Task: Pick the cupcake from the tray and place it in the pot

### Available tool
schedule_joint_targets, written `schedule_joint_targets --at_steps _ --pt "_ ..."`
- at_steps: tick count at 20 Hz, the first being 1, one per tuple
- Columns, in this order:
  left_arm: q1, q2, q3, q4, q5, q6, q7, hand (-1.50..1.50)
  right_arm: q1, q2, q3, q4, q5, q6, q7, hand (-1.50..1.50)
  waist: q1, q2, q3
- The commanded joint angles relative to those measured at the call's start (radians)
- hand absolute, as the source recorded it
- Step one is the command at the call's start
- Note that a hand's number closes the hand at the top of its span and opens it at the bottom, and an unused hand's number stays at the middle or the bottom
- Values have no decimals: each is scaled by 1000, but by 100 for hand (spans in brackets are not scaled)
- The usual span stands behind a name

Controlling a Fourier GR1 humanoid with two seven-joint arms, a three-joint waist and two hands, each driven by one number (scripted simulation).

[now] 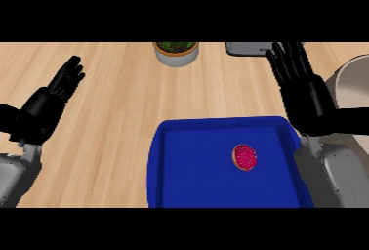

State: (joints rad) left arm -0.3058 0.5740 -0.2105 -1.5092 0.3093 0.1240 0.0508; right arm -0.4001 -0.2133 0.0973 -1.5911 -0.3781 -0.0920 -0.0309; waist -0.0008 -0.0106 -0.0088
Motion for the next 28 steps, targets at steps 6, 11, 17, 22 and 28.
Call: schedule_joint_targets --at_steps 6,11,17,22,28 --pt "48 -76 155 5 32 181 18 0 158 -219 -161 213 137 77 -213 150 13 18 10" --pt "76 -128 104 -41 39 199 73 0 241 -187 -115 349 388 -134 -421 -150 19 18 13" --pt "150 -118 128 -73 47 174 52 0 298 -263 -112 165 354 -18 -481 -150 -2 6 9" --pt "81 -166 113 -32 6 224 63 0 303 -328 -1 35 425 68 -251 -150 -14 7 7" --pt "119 -167 85 -75 -25 233 74 0 222 -496 107 -31 504 262 47 -150 7 8 6"
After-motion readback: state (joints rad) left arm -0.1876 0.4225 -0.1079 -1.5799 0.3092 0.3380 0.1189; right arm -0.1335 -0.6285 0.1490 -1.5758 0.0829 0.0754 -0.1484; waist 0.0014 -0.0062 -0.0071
